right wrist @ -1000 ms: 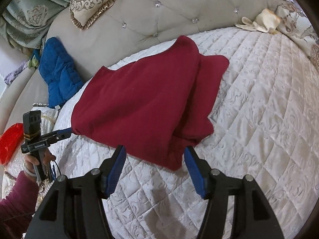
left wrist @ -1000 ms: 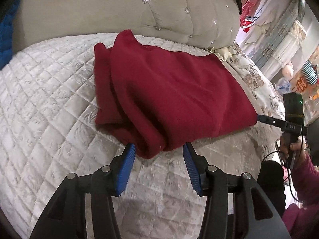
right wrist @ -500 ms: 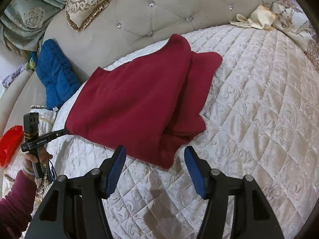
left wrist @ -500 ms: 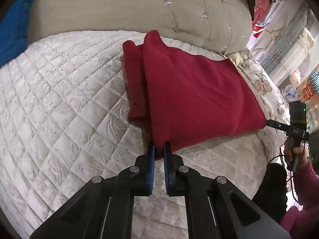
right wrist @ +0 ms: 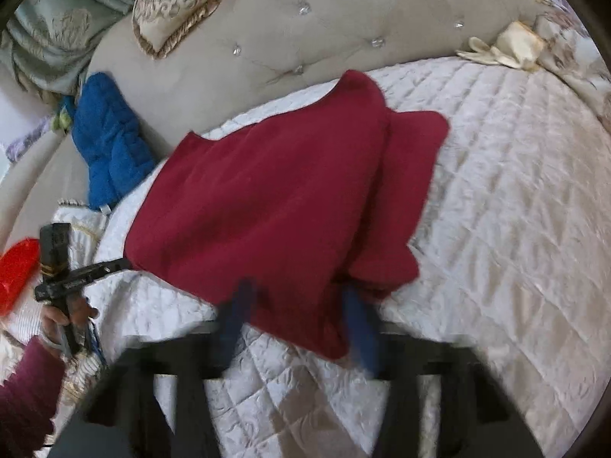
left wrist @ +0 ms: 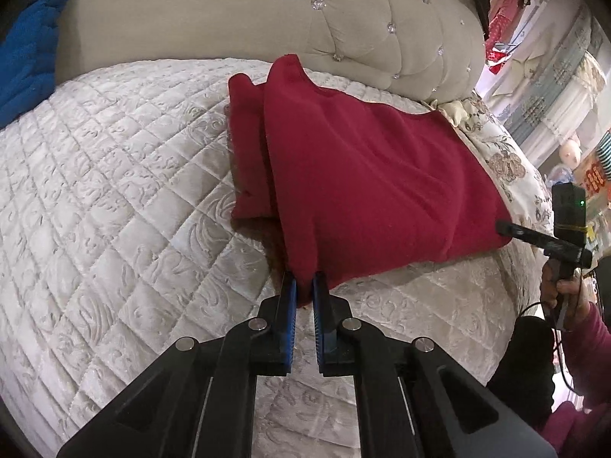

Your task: Fold small clothes

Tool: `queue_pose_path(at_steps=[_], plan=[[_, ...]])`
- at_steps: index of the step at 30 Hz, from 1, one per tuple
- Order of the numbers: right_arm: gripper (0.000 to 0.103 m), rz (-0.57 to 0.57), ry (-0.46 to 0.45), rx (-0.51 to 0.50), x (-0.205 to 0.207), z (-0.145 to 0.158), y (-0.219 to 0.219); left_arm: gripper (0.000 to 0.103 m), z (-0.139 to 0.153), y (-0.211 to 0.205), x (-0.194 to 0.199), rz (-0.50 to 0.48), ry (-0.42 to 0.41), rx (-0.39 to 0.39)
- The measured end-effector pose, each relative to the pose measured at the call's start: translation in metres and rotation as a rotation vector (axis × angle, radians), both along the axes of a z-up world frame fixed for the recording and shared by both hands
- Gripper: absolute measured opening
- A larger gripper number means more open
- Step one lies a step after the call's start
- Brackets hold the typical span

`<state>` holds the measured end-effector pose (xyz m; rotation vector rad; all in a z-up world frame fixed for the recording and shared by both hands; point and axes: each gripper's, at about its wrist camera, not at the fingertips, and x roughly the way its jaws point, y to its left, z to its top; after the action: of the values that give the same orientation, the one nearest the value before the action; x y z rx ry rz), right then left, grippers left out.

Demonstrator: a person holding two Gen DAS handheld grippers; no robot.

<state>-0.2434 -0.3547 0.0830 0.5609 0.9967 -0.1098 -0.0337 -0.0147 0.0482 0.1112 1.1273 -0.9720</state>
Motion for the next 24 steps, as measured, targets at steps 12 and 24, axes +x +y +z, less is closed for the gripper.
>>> queue_pose_path(at_steps=[12, 24], plan=[[0.012, 0.003, 0.064, -0.048, -0.018, 0.005, -0.009, 0.000, -0.007, 0.005, -0.002, 0.046, 0.053, -0.023], [0.049, -0.022, 0.001, -0.081, 0.013, 0.052, -0.007, 0.010, 0.047, -0.032, 0.009, 0.120, -0.075, -0.033]])
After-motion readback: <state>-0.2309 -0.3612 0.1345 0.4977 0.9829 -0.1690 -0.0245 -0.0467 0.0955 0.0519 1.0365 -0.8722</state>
